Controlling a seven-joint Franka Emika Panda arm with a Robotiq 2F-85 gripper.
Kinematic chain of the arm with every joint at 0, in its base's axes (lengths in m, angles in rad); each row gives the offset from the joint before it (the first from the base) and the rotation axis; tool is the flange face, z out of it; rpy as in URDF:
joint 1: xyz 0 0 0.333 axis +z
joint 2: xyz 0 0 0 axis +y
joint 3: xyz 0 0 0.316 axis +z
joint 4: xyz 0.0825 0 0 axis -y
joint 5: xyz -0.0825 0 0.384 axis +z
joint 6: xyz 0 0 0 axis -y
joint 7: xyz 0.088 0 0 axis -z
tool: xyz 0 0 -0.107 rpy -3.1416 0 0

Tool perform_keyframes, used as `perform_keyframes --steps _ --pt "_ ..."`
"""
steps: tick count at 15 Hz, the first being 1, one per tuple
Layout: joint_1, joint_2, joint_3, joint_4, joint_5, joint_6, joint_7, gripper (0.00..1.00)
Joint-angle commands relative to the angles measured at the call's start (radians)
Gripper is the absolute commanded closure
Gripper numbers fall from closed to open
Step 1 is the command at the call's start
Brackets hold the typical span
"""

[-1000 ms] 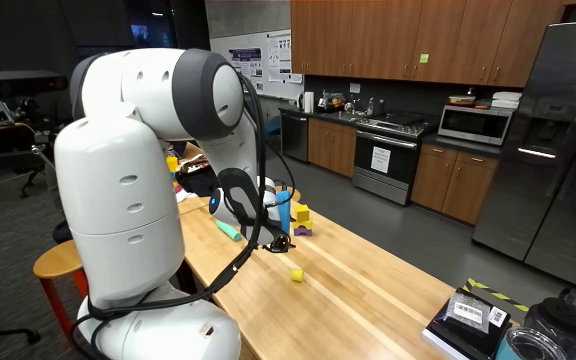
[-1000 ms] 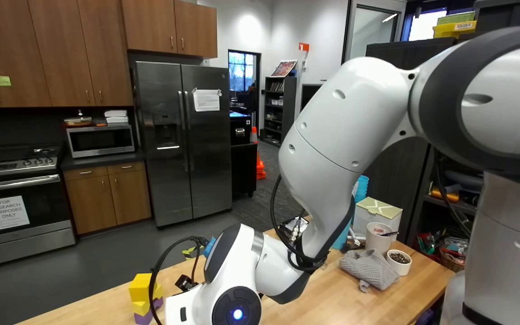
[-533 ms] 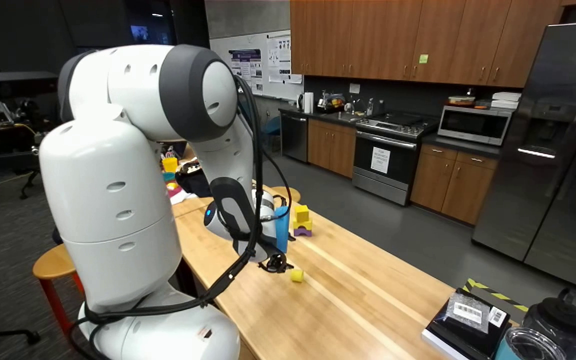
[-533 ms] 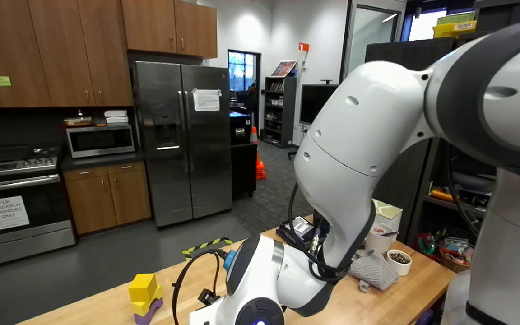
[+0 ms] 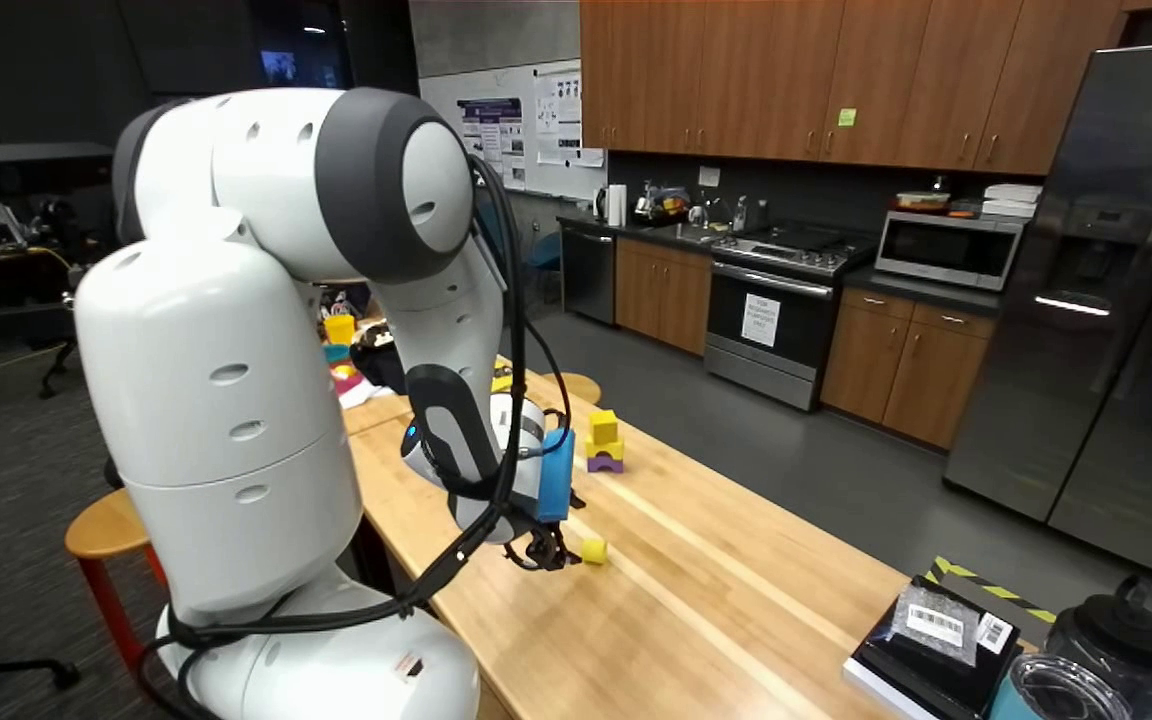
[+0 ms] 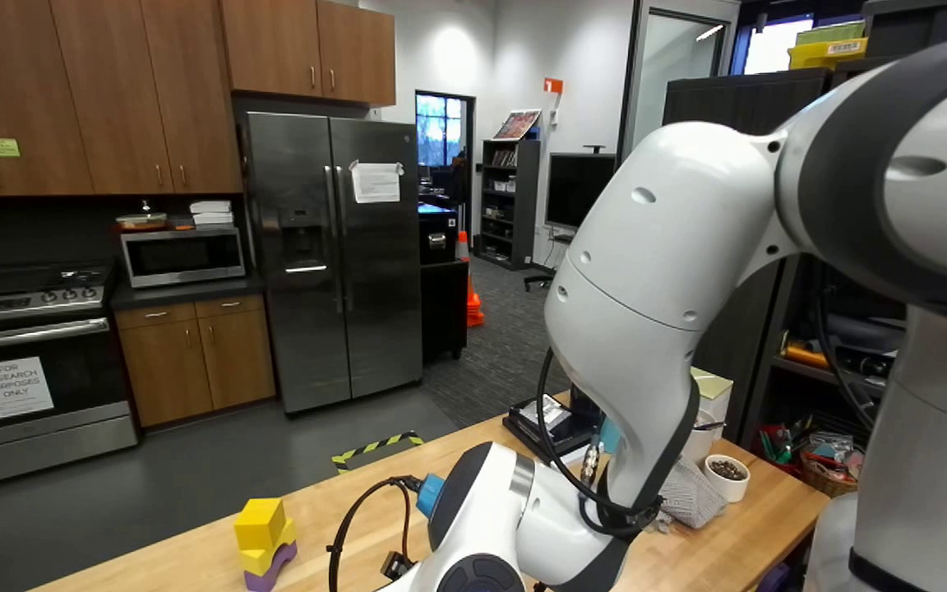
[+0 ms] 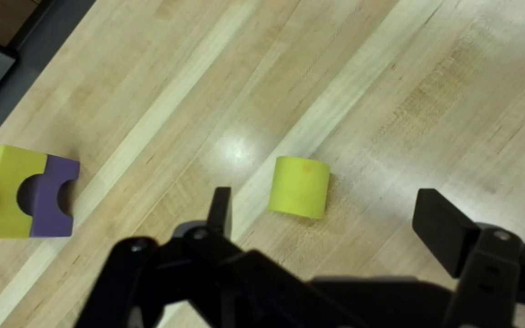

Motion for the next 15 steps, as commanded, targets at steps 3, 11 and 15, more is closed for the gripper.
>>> perform_keyframes --steps 3,11,15 --pt "-0.005 -0.012 0.004 0.01 0.015 0.032 -0.06 0.0" --pt "-0.015 0.062 -0.012 0.104 -0.03 0.115 -0.027 0.0" --pt "-0.02 0.1 -0.027 0.142 -0.043 0.145 -0.022 0.0"
